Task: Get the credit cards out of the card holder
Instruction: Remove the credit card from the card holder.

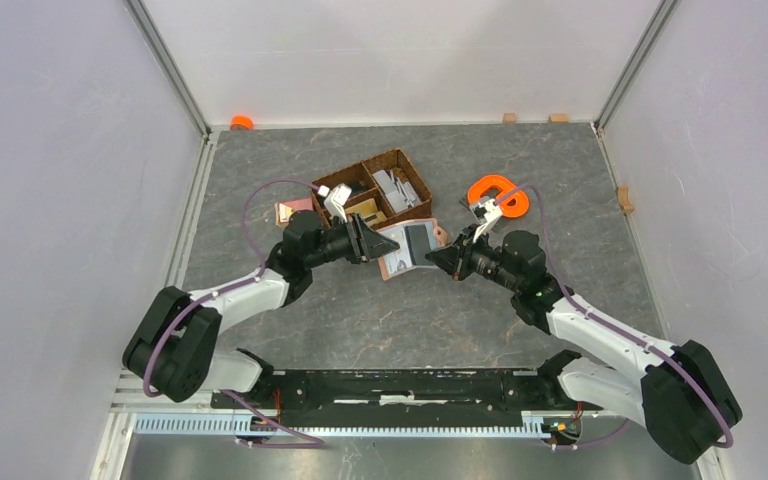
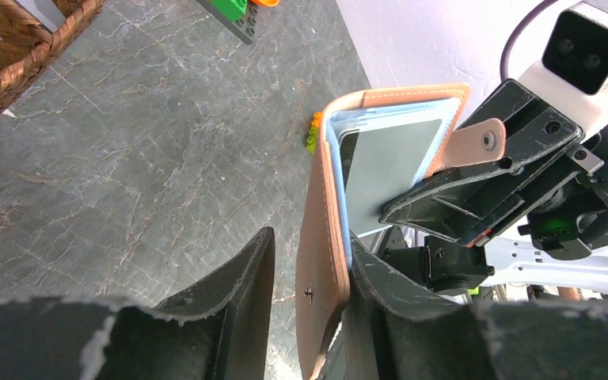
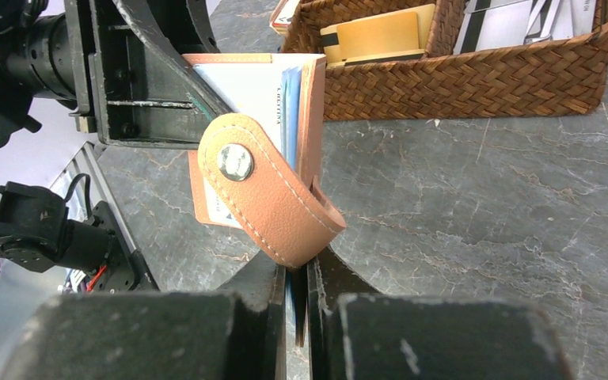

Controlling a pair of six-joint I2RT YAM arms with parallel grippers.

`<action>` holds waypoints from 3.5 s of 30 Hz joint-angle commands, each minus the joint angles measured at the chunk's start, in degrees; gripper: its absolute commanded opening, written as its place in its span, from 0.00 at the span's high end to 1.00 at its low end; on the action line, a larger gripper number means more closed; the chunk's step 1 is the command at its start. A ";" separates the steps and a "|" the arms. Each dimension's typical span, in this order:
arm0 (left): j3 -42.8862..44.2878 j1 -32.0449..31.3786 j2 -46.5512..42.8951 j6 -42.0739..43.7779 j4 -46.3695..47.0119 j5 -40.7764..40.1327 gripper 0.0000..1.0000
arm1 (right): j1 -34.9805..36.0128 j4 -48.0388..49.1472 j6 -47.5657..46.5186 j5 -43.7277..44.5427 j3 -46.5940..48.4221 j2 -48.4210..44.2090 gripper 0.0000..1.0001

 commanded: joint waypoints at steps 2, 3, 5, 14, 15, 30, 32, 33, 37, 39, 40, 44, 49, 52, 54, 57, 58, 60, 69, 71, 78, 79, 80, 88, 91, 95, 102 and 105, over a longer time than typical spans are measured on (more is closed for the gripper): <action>-0.65 0.37 -3.04 2.08 0.02 -1.02 0.59 | -0.72 6.30 1.86 -3.51 -0.26 -0.95 1.00; -1.17 0.27 -3.54 2.39 -0.22 -1.51 0.59 | -0.82 6.69 2.12 -3.86 -0.35 -0.92 1.00; -2.56 -0.30 -4.25 2.56 -0.12 -2.76 0.61 | -0.83 7.09 2.33 -4.21 -0.51 -0.72 1.00; -4.65 -0.81 -7.82 4.91 2.13 -2.83 0.68 | -1.00 9.32 3.85 -6.35 -0.89 1.34 1.00; -4.75 -0.81 -7.94 4.95 2.12 -2.89 0.70 | -1.04 9.40 3.87 -6.68 -0.76 1.43 1.00; -4.77 -0.80 -8.23 5.00 1.72 -3.20 0.98 | -2.47 5.06 2.55 -1.82 -0.81 0.80 0.89; -4.70 -0.80 -8.39 5.13 1.59 -3.03 0.98 | -2.83 4.05 2.19 -0.78 -0.76 0.18 0.83; -4.84 -0.80 -8.35 5.13 1.60 -3.03 0.98 | -2.93 3.55 1.97 -0.19 -0.80 -0.21 0.79; -4.73 -0.80 -8.10 4.84 1.68 -2.85 0.98 | -3.36 0.56 1.01 3.20 -0.56 -2.00 0.69; -4.60 -0.80 -7.92 4.77 1.60 -2.94 0.98 | -3.46 -1.17 0.21 5.27 -0.37 -3.19 0.63; -4.59 -0.80 -7.76 4.69 1.58 -2.92 0.98 | -3.47 -1.59 -0.26 6.00 -0.36 -3.97 0.60; -4.35 -0.80 -7.47 4.60 1.04 -3.28 0.98 | -3.47 -0.84 -2.50 6.61 -1.18 -7.18 0.51; -3.98 -0.80 -6.80 4.42 0.48 -3.41 0.98 | -3.46 0.10 -4.09 4.31 -1.16 -8.99 0.47; -3.17 -0.80 -6.55 5.07 -2.86 -5.21 0.98 | -3.47 1.25 -4.76 1.99 -1.38 -9.73 0.47; -2.35 -0.80 -6.18 5.67 -6.11 -7.25 0.98 | -3.39 4.51 -4.49 -2.21 -1.74 -9.55 0.50; -1.52 -0.81 -5.06 5.76 -6.60 -6.49 0.98 | -3.00 9.03 -2.64 -8.11 -1.99 -7.07 0.54; -1.58 -0.81 -4.69 5.39 -5.70 -5.56 0.98 | -2.80 9.92 -2.15 -9.69 -1.71 -6.01 0.55; -1.76 -0.80 -4.53 4.85 -4.06 -4.07 0.98 | -2.26 10.58 -1.48 -11.44 -0.98 -3.41 0.57; -4.23 -0.81 -4.93 0.73 7.54 2.56 0.98 | -1.97 11.86 2.69 -17.17 1.43 6.30 0.61; -4.56 -0.80 -4.55 -0.16 9.94 4.22 0.98 | -1.97 12.66 3.55 -18.28 1.66 7.38 0.62; -5.14 -1.13 -1.70 -5.02 20.34 9.61 0.98 | -2.32 15.63 5.99 -20.69 1.16 8.24 0.62; -5.04 -1.31 -1.29 -5.47 21.68 10.23 0.98 | -2.41 16.00 6.26 -20.91 1.08 8.29 0.62; -4.90 -1.67 -0.91 -5.94 22.76 11.01 0.98 | -2.49 16.38 6.57 -21.07 1.03 8.44 0.62; -5.14 -2.49 -1.17 -6.91 25.58 12.32 0.98 | -4.22 23.68 12.08 -23.71 -1.25 8.84 0.63; -5.10 -2.66 -0.95 -7.45 26.60 12.83 0.98 | -4.92 28.21 15.39 -25.13 -2.34 9.63 0.63; -4.99 -2.78 0.17 -8.70 28.38 13.39 0.98 | -5.57 30.97 17.43 -25.95 -3.13 9.94 0.64; -4.53 -3.27 2.00 -10.34 31.26 14.59 0.98 | -5.66 24.67 13.54 -23.04 -2.04 9.81 0.56; -4.50 -3.35 1.90 -10.34 31.08 14.60 0.98 | -5.65 21.02 10.97 -21.00 -1.54 8.92 0.57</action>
